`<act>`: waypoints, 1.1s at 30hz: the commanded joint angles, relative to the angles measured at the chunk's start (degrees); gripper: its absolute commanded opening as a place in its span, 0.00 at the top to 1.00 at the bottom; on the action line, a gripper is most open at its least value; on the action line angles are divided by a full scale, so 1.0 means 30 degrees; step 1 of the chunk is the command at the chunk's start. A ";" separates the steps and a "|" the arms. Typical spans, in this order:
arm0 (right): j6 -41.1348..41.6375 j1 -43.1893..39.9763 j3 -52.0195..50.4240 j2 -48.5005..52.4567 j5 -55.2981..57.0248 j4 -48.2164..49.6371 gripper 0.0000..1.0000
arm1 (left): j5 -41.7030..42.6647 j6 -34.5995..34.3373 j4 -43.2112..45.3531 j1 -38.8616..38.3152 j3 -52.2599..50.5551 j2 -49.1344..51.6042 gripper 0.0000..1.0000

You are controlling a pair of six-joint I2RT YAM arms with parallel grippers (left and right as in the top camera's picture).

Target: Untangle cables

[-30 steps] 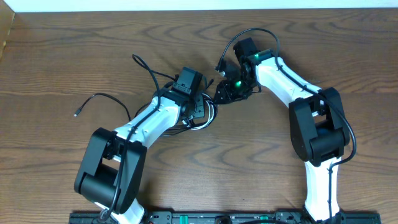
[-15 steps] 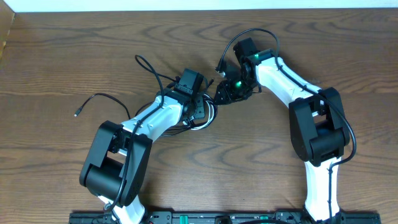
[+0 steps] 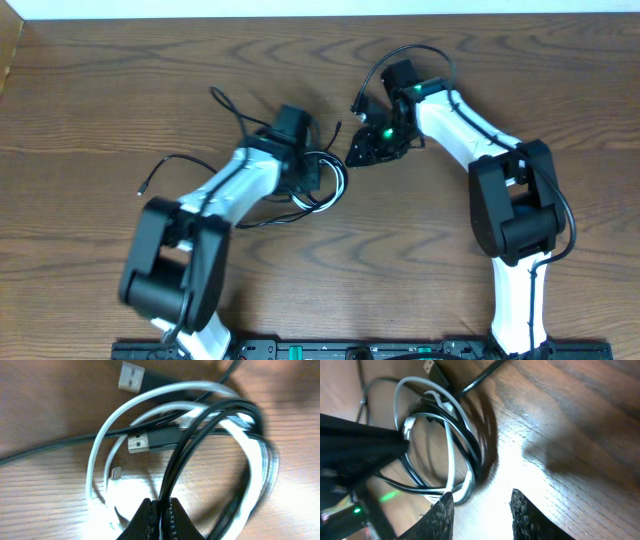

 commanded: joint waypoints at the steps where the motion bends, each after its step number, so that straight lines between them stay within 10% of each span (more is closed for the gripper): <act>1: -0.1399 -0.0969 0.0000 0.0007 -0.3497 -0.0022 0.66 | 0.2484 0.2521 -0.0189 0.1115 0.0831 -0.2688 0.93; 19: -0.3344 -0.2346 0.0000 0.0007 -1.3158 0.0627 0.55 | 0.6069 0.5406 -0.0291 0.3337 0.0729 -0.5661 0.93; 33: -0.3381 -0.1537 -0.0007 0.0007 -0.8240 -0.0124 0.63 | 0.6069 0.0816 -0.0051 0.3075 0.0160 -0.1086 0.93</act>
